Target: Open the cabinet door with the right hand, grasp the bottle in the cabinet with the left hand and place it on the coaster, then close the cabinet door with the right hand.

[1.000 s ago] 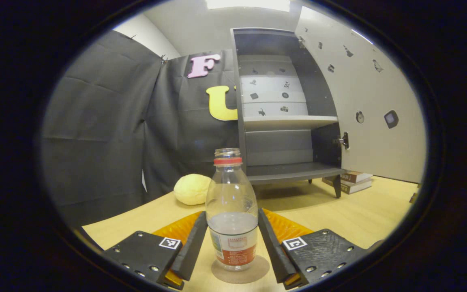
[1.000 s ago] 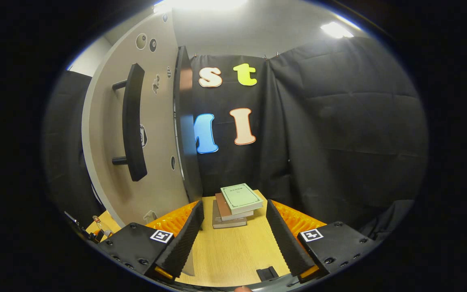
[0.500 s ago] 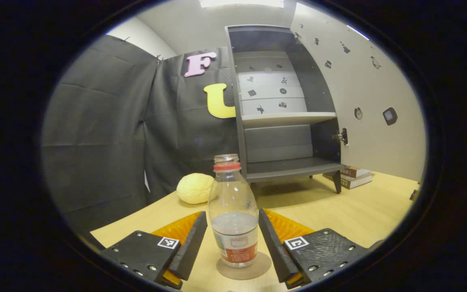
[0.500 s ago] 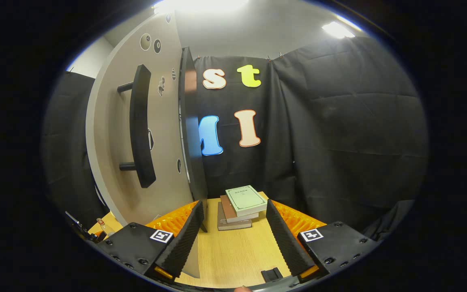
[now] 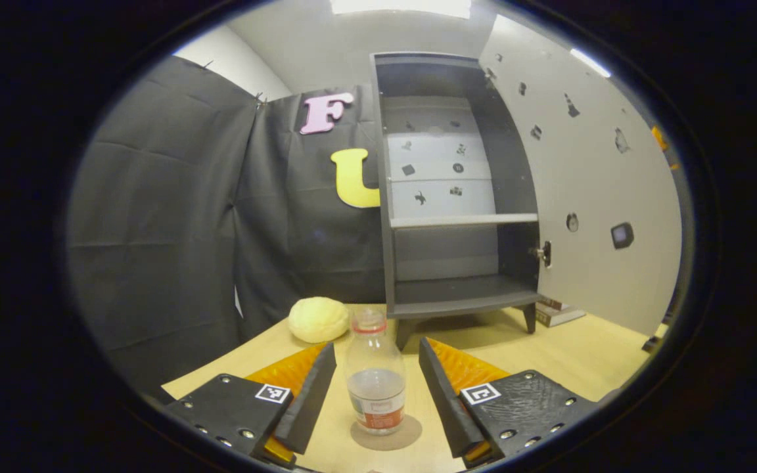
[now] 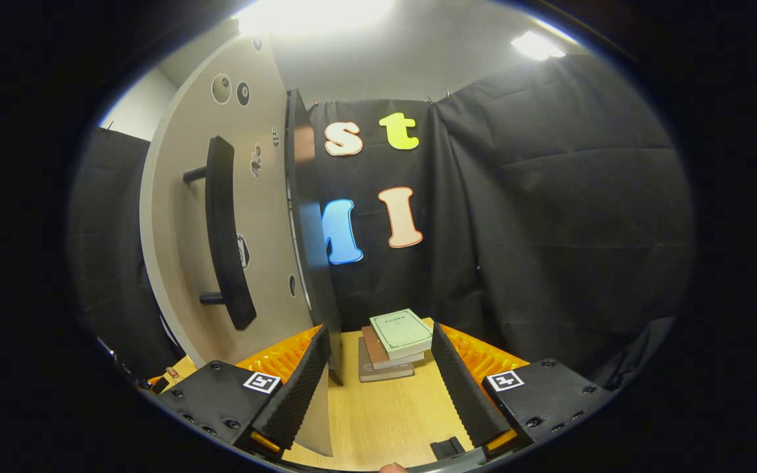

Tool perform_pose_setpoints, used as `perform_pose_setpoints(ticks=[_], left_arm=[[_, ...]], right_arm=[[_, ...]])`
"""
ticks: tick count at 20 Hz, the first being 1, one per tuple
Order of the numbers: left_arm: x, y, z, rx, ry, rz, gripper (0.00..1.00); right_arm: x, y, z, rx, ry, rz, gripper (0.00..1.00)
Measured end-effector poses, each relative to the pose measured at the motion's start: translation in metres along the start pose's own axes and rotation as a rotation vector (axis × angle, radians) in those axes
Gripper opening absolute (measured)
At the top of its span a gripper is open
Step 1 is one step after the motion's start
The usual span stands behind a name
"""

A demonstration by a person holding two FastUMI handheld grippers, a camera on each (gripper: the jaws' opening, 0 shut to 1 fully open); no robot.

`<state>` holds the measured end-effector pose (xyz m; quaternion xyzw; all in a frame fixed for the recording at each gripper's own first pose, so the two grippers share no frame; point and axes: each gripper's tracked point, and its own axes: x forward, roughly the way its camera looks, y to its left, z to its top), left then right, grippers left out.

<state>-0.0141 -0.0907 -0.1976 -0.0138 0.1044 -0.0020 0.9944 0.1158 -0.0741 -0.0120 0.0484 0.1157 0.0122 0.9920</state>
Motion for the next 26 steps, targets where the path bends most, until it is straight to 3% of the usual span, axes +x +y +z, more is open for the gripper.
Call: perform_pose_setpoints(ticks=[6,11,15,17,21,26], left_arm=[[-0.032,0.027,0.088,-0.016,-0.040,0.058,0.76],[-0.043,0.053,0.131,-0.004,-0.072,0.087,0.79],[-0.041,0.073,0.156,0.013,-0.078,0.089,0.78],[-0.038,0.083,0.168,0.018,-0.097,0.091,0.76],[-0.034,0.103,0.173,0.026,-0.115,0.082,0.76],[-0.025,0.129,0.172,0.020,-0.112,0.074,0.76]], right_arm=[[-0.003,-0.005,0.040,0.013,-0.079,0.011,0.98],[0.001,0.003,0.056,0.073,-0.087,0.035,0.98],[0.001,0.026,0.066,0.046,-0.097,0.054,0.98],[-0.003,0.029,0.071,0.015,-0.106,0.027,0.97],[-0.005,0.036,0.069,0.004,-0.092,0.001,0.98],[-0.013,0.070,0.066,-0.015,-0.086,0.016,0.98]])
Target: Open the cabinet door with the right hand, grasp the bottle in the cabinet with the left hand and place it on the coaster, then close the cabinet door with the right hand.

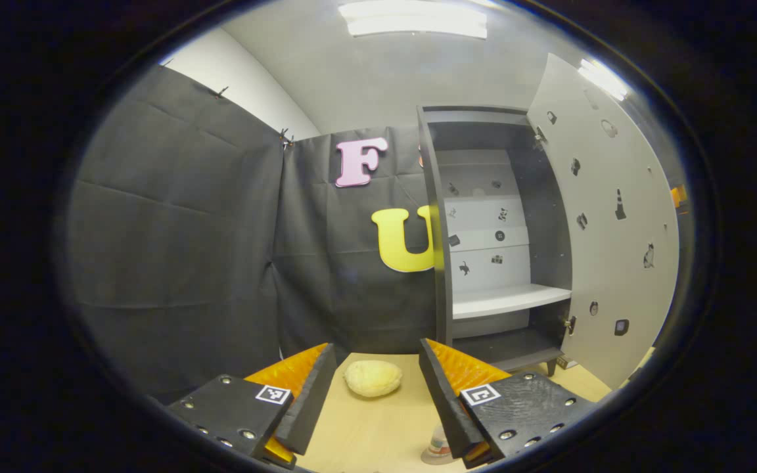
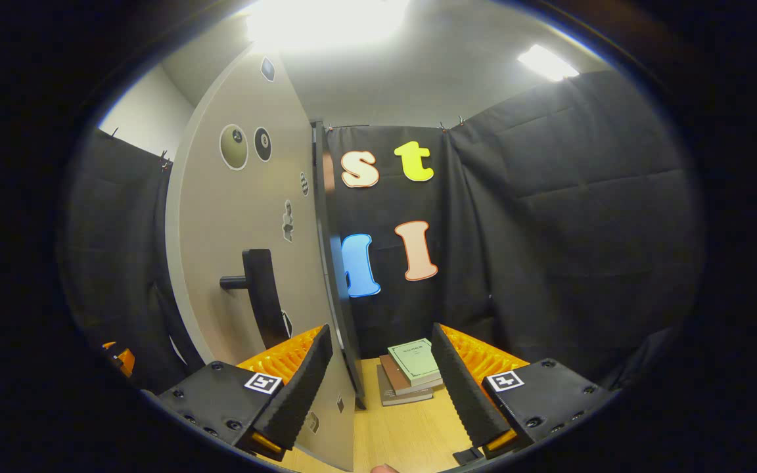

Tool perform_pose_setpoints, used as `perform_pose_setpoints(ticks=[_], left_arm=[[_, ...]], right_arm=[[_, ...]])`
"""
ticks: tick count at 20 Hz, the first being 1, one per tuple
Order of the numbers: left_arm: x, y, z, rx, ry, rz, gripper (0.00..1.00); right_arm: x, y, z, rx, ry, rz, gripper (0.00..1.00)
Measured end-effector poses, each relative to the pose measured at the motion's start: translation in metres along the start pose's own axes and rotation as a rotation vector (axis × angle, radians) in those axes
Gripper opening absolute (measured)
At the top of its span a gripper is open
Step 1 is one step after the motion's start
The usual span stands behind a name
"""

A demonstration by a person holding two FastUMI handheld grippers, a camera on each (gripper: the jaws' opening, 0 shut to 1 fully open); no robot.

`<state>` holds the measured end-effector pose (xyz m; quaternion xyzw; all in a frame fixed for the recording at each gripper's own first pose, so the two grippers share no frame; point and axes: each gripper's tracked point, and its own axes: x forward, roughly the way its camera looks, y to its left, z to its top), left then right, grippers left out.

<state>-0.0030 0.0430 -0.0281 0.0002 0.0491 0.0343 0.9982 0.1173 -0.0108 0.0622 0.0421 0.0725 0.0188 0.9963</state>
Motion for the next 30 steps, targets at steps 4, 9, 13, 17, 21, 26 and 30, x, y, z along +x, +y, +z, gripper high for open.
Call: perform_pose_setpoints(ticks=[4,9,13,17,21,26,30], left_arm=[[0.004,0.016,-0.004,-0.009,0.005,-0.008,0.78],[0.012,0.034,-0.006,-0.015,0.007,-0.013,0.76],[0.018,0.046,-0.009,-0.023,0.007,-0.018,0.76],[0.022,0.059,-0.010,-0.013,0.005,-0.022,0.76],[0.027,0.073,-0.015,-0.014,0.004,-0.022,0.76],[0.031,0.095,-0.016,-0.033,0.012,-0.022,0.76],[0.029,0.105,-0.013,-0.026,0.007,-0.017,0.76]], right_arm=[[-0.004,0.027,-0.001,-0.033,-0.002,0.011,0.98],[-0.006,0.063,-0.005,-0.056,0.002,0.038,0.98],[-0.001,0.087,-0.008,-0.061,0.006,0.058,0.98],[0.005,0.113,-0.012,-0.070,0.012,0.072,0.98],[0.014,0.143,-0.018,-0.069,0.015,0.106,0.98],[0.038,0.194,-0.023,-0.061,0.006,0.170,0.98],[0.063,0.228,-0.024,-0.061,-0.012,0.191,0.98]])
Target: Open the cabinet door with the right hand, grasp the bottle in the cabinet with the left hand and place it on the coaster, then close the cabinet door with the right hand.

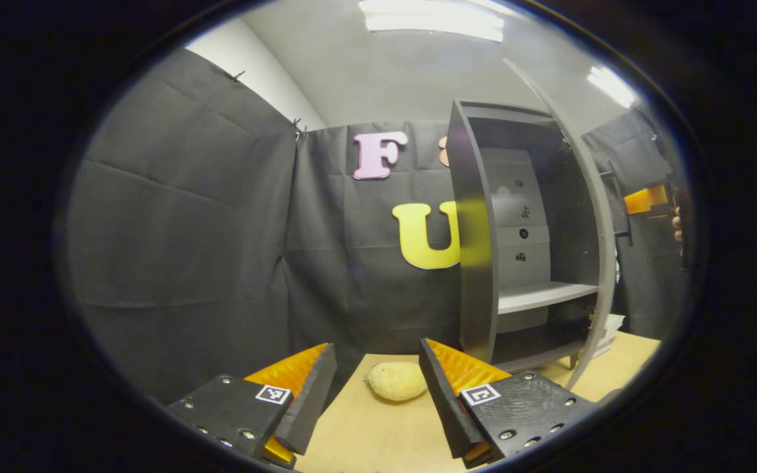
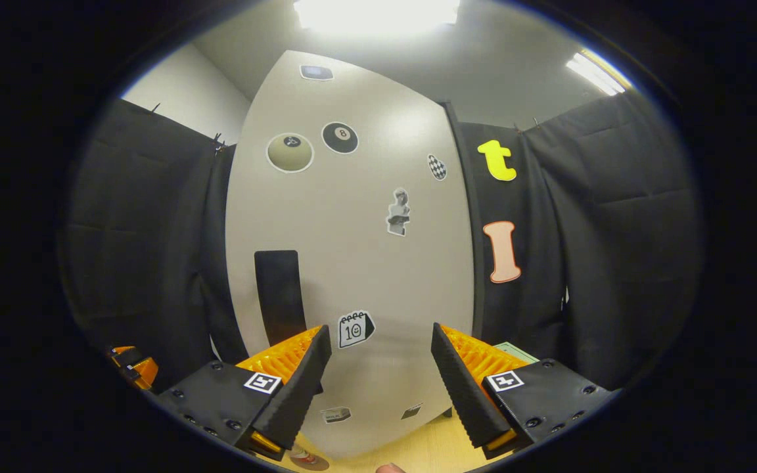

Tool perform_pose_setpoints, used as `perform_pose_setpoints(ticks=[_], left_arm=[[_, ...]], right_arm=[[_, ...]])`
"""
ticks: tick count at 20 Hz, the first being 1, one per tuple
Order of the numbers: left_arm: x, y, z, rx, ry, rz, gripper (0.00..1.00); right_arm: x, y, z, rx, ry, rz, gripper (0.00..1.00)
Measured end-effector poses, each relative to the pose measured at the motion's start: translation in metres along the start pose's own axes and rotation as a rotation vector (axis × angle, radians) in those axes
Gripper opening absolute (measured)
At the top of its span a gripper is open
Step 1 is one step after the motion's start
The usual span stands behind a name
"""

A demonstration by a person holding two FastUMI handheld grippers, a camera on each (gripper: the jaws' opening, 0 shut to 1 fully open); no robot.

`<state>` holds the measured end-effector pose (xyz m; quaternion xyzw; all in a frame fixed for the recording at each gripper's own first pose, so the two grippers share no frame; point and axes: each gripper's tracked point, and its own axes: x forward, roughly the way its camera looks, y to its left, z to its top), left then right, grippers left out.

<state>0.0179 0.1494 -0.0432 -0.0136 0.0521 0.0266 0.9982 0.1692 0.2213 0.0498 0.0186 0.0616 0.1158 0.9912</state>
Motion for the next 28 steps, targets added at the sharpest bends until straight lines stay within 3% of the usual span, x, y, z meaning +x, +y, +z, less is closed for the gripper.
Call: perform_pose_setpoints(ticks=[3,7,8,9,10,12,13,16,19,20,22,23,24,25,26,28], left_arm=[[-0.003,0.007,0.000,-0.004,-0.001,0.008,0.76],[-0.008,0.016,-0.003,-0.009,0.006,0.031,0.78],[-0.008,0.016,-0.003,-0.016,0.010,0.033,0.78],[-0.008,0.016,-0.004,-0.024,0.014,0.035,0.78],[-0.008,0.015,-0.005,-0.028,0.017,0.037,0.76],[-0.009,0.012,-0.005,-0.031,0.020,0.043,0.78],[-0.009,0.008,-0.003,-0.034,0.018,0.038,0.76],[-0.008,-0.011,0.000,-0.029,0.016,0.013,0.78],[-0.009,-0.031,0.009,-0.007,0.012,0.012,0.78],[-0.012,-0.042,0.013,-0.003,0.008,0.015,0.76],[-0.019,-0.068,0.023,-0.001,0.008,0.009,0.76],[-0.022,-0.084,0.029,0.007,0.010,0.005,0.76],[-0.025,-0.098,0.034,0.017,0.008,0.007,0.76],[-0.029,-0.113,0.040,0.021,0.001,0.005,0.76],[-0.033,-0.130,0.046,0.020,-0.005,-0.001,0.76],[-0.041,-0.165,0.054,0.007,-0.008,-0.017,0.76]], right_arm=[[0.019,0.026,-0.004,-0.005,0.006,0.038,0.98],[0.043,0.035,-0.009,-0.039,0.006,0.010,0.96],[0.050,0.036,-0.009,-0.033,0.005,0.008,0.92],[0.057,0.035,-0.011,-0.023,0.008,0.012,0.96],[0.065,0.036,-0.012,-0.012,0.010,0.017,0.92],[0.071,0.037,-0.015,0.006,0.022,0.030,0.96],[0.070,0.038,-0.015,0.014,0.028,0.039,0.92],[0.070,0.032,-0.012,0.048,0.028,0.049,0.97],[0.058,0.013,-0.009,0.036,0.005,0.056,0.92],[0.050,0.002,-0.009,0.023,0.007,0.057,0.96],[0.026,-0.024,-0.011,0.012,0.010,0.060,0.96],[0.013,-0.039,-0.012,0.009,0.011,0.062,0.92],[0.000,-0.055,-0.013,0.002,0.010,0.065,0.96],[-0.012,-0.071,-0.014,-0.009,0.011,0.061,0.92],[-0.025,-0.088,-0.015,-0.021,0.011,0.058,0.96],[-0.048,-0.120,-0.016,-0.043,0.006,0.047,0.96]])
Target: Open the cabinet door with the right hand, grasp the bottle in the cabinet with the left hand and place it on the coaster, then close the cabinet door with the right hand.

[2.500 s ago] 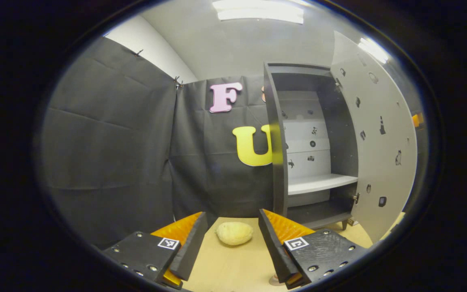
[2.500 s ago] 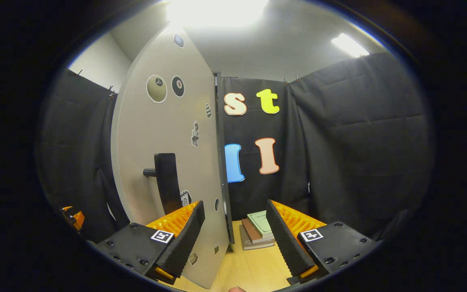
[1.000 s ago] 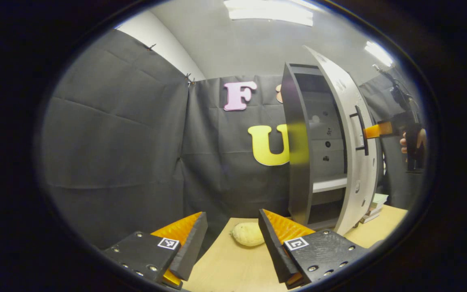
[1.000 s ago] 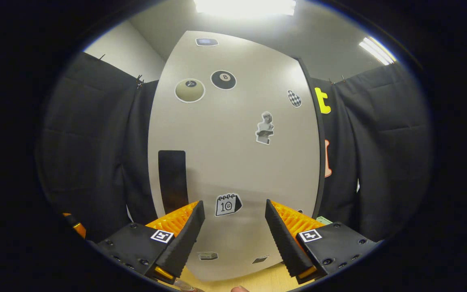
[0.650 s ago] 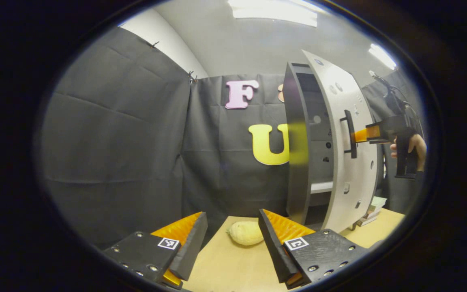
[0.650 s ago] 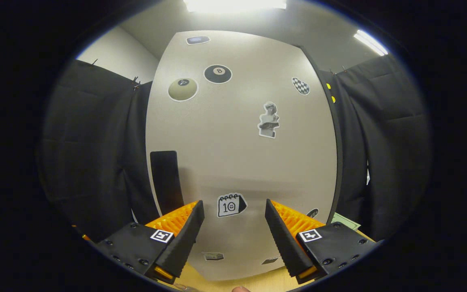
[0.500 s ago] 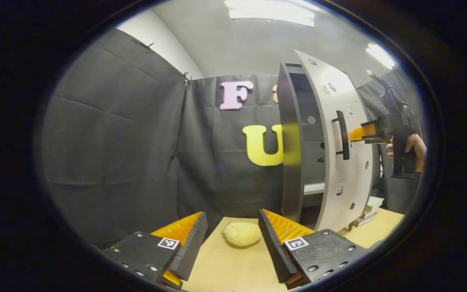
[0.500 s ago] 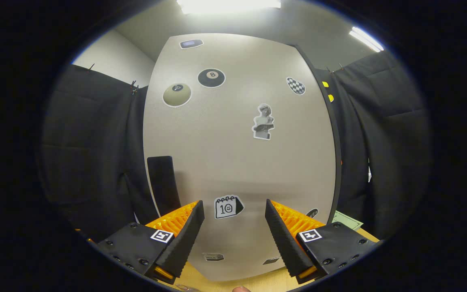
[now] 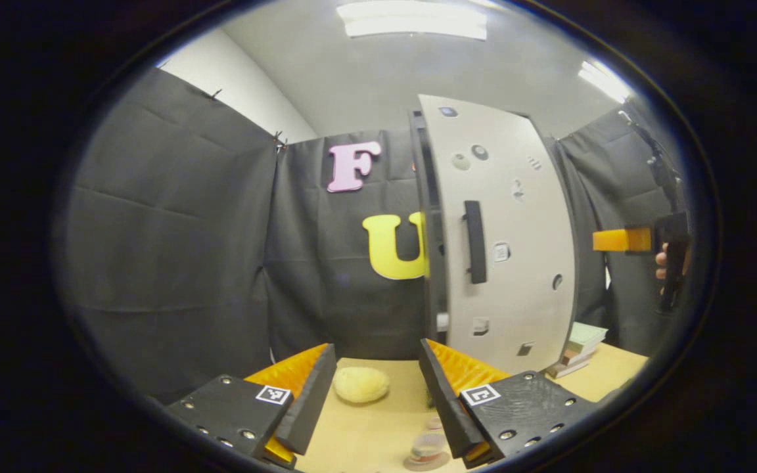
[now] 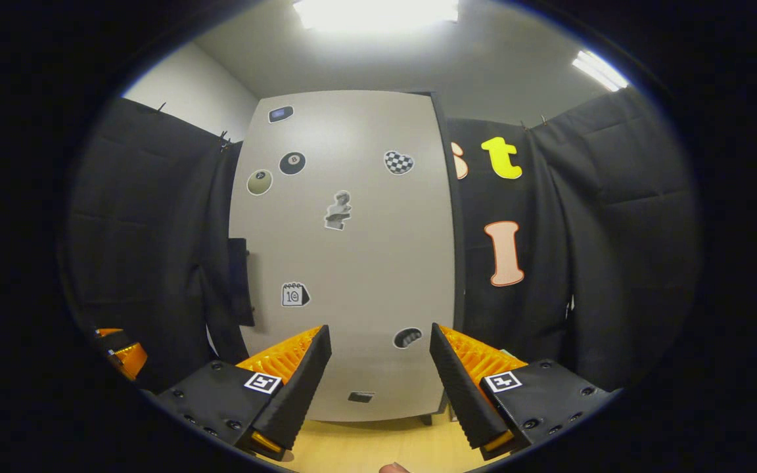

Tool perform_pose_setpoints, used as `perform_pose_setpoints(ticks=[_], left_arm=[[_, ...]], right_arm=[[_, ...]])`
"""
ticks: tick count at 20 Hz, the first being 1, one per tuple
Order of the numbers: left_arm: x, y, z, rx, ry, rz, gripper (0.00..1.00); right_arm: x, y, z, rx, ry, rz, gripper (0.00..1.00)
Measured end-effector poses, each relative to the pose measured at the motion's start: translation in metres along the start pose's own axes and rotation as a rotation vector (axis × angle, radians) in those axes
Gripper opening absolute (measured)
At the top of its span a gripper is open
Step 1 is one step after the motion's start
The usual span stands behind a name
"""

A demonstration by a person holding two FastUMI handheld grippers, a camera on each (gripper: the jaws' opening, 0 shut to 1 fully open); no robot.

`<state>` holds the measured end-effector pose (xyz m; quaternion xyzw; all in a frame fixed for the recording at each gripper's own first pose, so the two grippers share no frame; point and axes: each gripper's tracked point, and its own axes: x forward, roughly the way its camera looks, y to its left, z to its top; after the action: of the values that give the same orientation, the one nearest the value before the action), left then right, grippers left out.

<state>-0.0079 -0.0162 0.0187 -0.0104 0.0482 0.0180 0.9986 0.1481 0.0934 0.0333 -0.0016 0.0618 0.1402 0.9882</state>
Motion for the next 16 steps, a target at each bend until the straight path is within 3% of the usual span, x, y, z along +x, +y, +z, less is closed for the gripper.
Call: perform_pose_setpoints(ticks=[7,9,12,13,16], left_arm=[[-0.040,-0.071,0.012,0.017,-0.010,0.014,0.76],[-0.049,-0.084,0.017,0.028,-0.014,0.023,0.76],[-0.058,-0.099,0.021,0.034,-0.012,0.003,0.76],[-0.059,-0.101,0.024,0.040,-0.015,-0.005,0.76],[-0.061,-0.105,0.025,0.052,-0.022,-0.025,0.76]], right_arm=[[-0.067,-0.078,-0.020,-0.031,-0.020,-0.007,0.92],[-0.083,-0.091,-0.028,-0.019,-0.004,-0.001,0.96],[-0.102,-0.106,-0.037,-0.011,0.013,-0.020,0.96],[-0.107,-0.109,-0.040,-0.005,0.014,-0.028,0.92],[-0.119,-0.110,-0.045,0.027,0.018,-0.055,0.96]])
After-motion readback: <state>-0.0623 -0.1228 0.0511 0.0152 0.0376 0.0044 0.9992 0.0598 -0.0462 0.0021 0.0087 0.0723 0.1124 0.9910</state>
